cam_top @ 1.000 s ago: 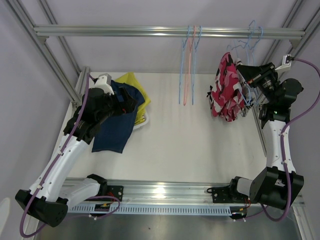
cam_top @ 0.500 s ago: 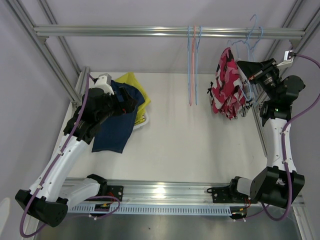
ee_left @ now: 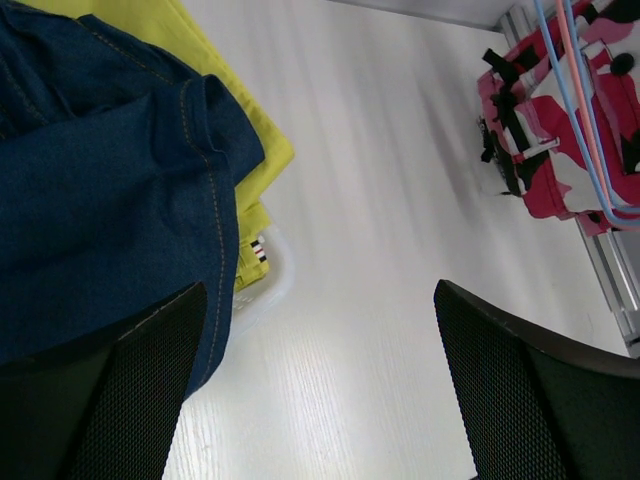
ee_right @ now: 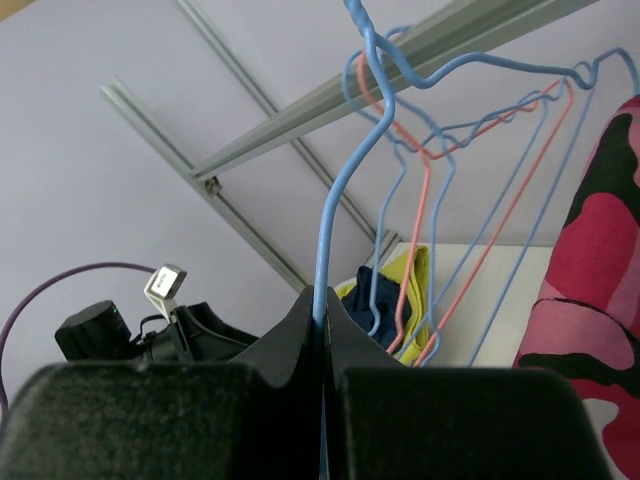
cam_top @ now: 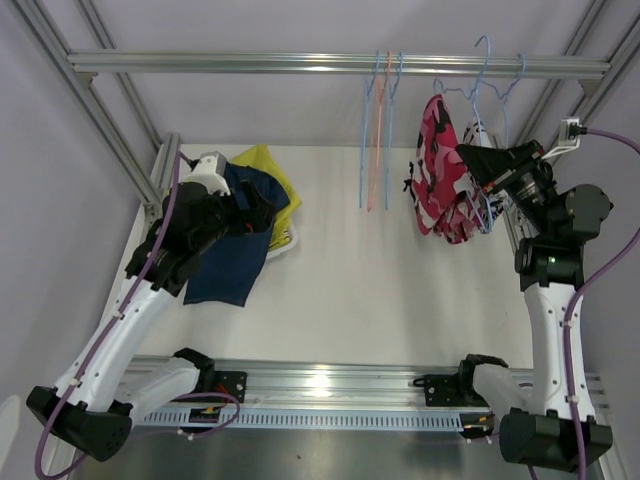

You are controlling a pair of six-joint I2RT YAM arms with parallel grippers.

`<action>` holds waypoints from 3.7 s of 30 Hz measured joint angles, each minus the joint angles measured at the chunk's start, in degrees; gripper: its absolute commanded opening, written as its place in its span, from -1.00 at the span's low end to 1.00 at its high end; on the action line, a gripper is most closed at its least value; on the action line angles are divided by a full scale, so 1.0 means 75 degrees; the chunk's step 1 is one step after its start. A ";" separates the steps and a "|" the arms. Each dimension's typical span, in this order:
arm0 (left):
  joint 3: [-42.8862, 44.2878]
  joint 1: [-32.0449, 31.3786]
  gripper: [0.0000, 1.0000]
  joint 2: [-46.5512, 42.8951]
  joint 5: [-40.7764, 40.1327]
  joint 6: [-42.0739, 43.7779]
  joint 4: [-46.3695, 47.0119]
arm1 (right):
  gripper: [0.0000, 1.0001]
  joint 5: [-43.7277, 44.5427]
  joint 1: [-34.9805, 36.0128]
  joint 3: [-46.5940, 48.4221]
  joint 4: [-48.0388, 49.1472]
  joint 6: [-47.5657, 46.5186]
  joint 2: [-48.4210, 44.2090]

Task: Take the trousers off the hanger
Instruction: Pick up the hanger from the clothesline, then remove the trousers from the hanger.

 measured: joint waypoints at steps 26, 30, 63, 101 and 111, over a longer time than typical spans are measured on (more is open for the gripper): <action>-0.0595 -0.6747 0.99 -0.0729 -0.4293 0.1416 0.1241 | -1.00 0.3614 0.3424 -0.2130 -0.2827 -0.2229 -0.2646; -0.0597 -0.7268 0.99 0.0463 -0.5269 0.1396 0.1749 | -1.00 0.5161 0.4427 -0.2127 -0.3118 -0.2468 -0.2681; 0.0236 -0.6825 0.99 0.3879 -0.5796 -0.2439 0.2393 | -1.00 1.0789 0.8562 -0.1824 -0.2967 -0.3383 -0.1719; 0.0676 -0.6330 0.99 0.5176 -0.6126 -0.0571 0.3908 | -1.00 1.0252 0.8239 -0.1993 -0.3430 -0.3002 -0.2366; 0.0988 -0.6429 0.85 0.5514 -0.6152 -0.0079 0.4357 | -1.00 1.0130 0.8239 -0.2145 -0.3366 -0.2859 -0.2352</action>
